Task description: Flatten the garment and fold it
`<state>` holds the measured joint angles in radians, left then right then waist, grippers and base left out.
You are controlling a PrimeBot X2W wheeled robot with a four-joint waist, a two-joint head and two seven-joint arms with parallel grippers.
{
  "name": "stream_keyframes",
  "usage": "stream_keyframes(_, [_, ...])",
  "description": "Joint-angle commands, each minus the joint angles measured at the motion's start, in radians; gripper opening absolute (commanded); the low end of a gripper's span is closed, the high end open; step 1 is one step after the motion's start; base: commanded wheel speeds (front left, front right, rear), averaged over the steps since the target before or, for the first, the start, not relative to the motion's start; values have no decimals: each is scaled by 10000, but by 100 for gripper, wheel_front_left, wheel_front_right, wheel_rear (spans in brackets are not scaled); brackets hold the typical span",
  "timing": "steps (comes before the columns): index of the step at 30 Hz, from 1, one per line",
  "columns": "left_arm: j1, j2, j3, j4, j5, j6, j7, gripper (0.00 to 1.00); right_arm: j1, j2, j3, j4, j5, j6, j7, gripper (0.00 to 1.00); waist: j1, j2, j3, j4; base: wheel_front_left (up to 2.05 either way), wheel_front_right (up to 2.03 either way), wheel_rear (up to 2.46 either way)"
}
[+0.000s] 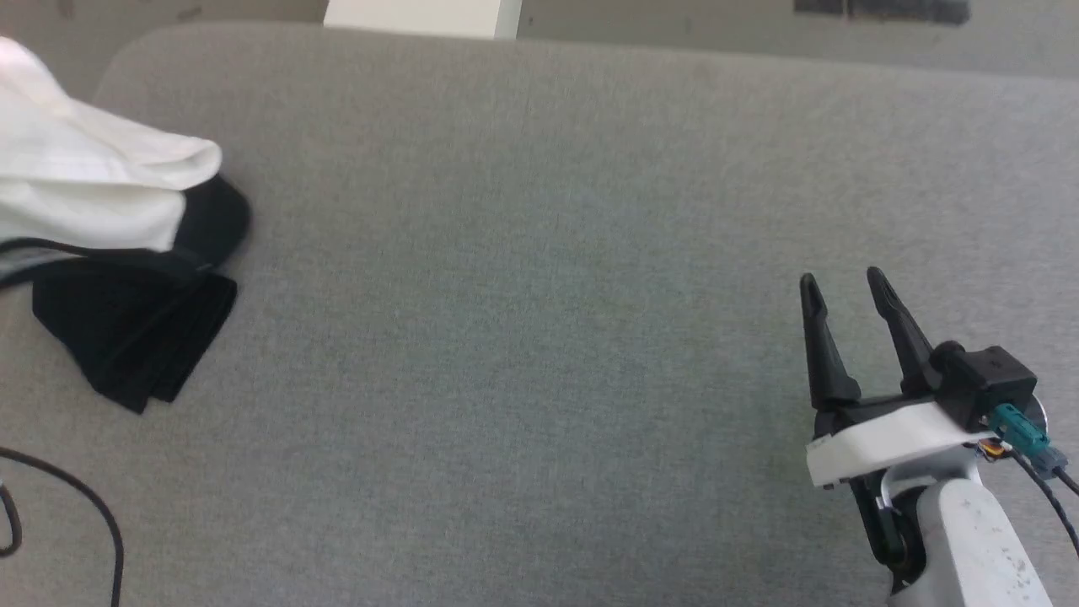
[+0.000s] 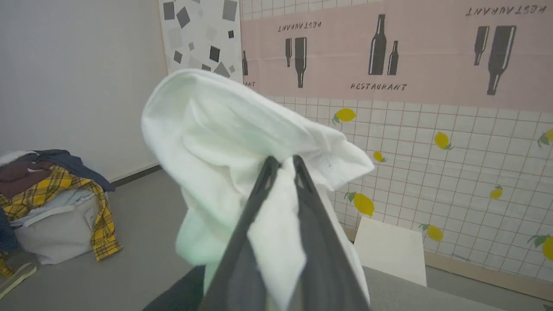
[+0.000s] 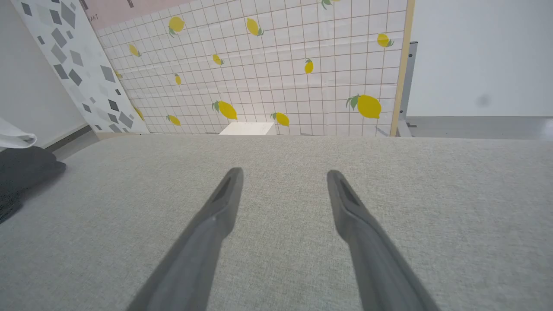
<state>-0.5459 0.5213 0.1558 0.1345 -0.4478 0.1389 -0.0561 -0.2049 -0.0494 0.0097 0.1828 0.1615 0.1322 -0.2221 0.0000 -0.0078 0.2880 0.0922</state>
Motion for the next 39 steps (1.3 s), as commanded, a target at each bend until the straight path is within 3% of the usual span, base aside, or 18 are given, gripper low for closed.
stream_keyframes(1, [-377, 110, -178, -184, 205, -142, -216, 0, 157, -8, -57, 33, 99, -15, -71, 100, 0, 74, -1171, -451, 0, 0, 0])
stream_keyframes(8, [-1823, -182, -1448, -841, 392, -801, -193, 0, 622, -8, -144, 19, 148, -15, 28, 100, 0, 74, -1898, -1089, 0, 0, 0])
stream_keyframes(13, [-2816, -681, -2355, -1310, 472, -1007, 195, 0, 847, -8, -103, -36, 176, -15, 113, 100, 0, 74, -2266, -1643, 0, 0, 0])
stream_keyframes(25, [-4939, -2802, -3825, -1250, -462, -1429, 587, 0, 1238, -8, -58, -264, 74, -15, 404, 100, 0, 74, -2650, -2955, 0, 0, 0])
stream_keyframes(31, [-4513, -3404, -4190, -658, -929, -1491, 666, 0, 1279, -8, 40, -382, 119, -15, 476, 100, 0, 74, -2550, -3441, 0, 0, 0])
stream_keyframes(39, [-2109, -3769, -5289, 805, -1325, -1409, 1786, 0, 1260, -8, -77, -471, 208, -15, 472, 100, 0, 75, -2134, -3615, 0, 0, 0])
